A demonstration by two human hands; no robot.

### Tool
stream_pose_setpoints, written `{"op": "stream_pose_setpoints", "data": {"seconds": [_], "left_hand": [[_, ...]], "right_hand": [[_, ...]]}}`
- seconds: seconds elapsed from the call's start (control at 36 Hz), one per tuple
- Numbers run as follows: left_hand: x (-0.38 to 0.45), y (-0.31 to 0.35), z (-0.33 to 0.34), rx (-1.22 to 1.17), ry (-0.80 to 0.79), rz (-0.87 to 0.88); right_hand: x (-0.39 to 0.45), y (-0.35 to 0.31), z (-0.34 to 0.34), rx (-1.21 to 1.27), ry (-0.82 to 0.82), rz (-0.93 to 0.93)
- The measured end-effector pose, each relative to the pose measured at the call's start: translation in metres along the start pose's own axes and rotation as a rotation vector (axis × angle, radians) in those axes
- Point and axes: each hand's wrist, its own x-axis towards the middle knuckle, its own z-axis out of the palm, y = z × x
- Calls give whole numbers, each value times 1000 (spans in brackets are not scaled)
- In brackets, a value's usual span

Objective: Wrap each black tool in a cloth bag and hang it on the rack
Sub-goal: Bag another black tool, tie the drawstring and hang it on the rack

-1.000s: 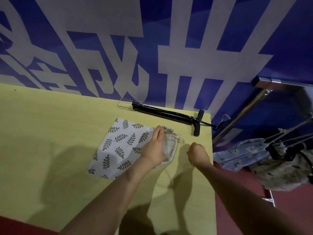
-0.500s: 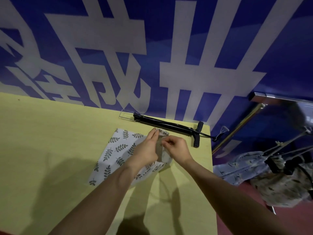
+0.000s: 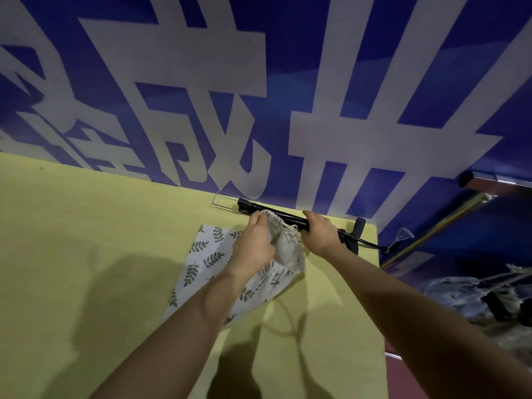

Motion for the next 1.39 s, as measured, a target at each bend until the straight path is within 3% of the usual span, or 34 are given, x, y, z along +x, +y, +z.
{"op": "stream_pose_setpoints", "data": {"seconds": [0.11,0.25,0.58,0.78,1.08,1.19,1.39], "left_hand": [[16,-6,2,9,-15,-27],[29,-18,12,-4,-41,-29],[22,-21,21,-28,-64,15],[-3,-7,14,-20,-107,147],[-40,3,7,-103,-61,125],[-51,4,3,-196,25,73],[-60,6,-10,-278,224,57]], "right_hand": [[22,8,10,-174,-112,-27],[33,12,19,-398,-83,-70],[20,15,15,-460,-108,-124],[-18,11,-12,-265,-37,-60],[-80,21,-44,52,113,-15],[-104,26,-49,65,138,11],[-137,36,-46,10,42,57]]}}
